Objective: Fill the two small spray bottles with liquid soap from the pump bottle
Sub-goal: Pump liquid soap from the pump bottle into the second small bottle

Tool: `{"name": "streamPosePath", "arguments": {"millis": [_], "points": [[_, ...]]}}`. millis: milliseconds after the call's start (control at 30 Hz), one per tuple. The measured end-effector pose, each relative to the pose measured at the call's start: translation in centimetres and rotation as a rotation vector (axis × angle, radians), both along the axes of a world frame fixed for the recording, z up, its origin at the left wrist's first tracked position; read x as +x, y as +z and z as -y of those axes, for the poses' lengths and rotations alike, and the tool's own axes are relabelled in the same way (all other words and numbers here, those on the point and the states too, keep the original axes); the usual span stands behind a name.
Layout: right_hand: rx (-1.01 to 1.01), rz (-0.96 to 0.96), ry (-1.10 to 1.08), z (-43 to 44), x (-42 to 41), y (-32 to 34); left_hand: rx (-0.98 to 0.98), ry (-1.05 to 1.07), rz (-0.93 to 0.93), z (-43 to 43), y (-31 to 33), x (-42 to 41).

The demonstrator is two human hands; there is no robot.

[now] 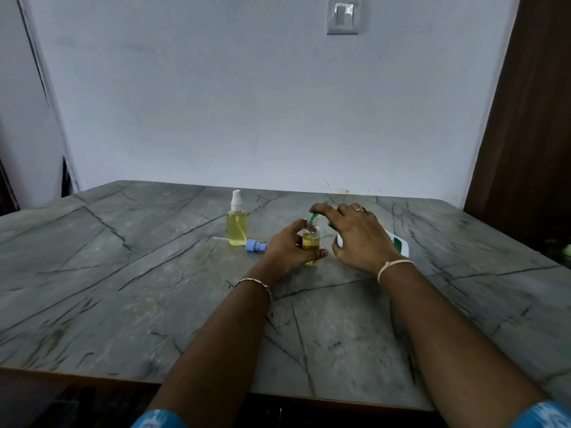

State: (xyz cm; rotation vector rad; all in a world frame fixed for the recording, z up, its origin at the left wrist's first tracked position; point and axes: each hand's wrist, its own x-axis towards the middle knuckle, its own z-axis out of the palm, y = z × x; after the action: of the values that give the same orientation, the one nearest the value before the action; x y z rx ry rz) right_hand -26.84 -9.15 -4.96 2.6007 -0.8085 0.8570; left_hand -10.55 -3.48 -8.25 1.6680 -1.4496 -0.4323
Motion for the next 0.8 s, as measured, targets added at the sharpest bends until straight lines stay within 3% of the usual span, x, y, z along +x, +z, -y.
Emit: {"name": "streamPosePath", "arguments": {"millis": [500,800], "points": [[0.331,0.005,0.153,-0.9,-1.4,1.4,-0.011,-0.006,0.006,-0.3,0.2,-0.2],[0.02,-0.06,-0.049,-0.8,-0.6,0.7,-0.008,0.028,0.057,0.0,0.1,-0.1]]}}
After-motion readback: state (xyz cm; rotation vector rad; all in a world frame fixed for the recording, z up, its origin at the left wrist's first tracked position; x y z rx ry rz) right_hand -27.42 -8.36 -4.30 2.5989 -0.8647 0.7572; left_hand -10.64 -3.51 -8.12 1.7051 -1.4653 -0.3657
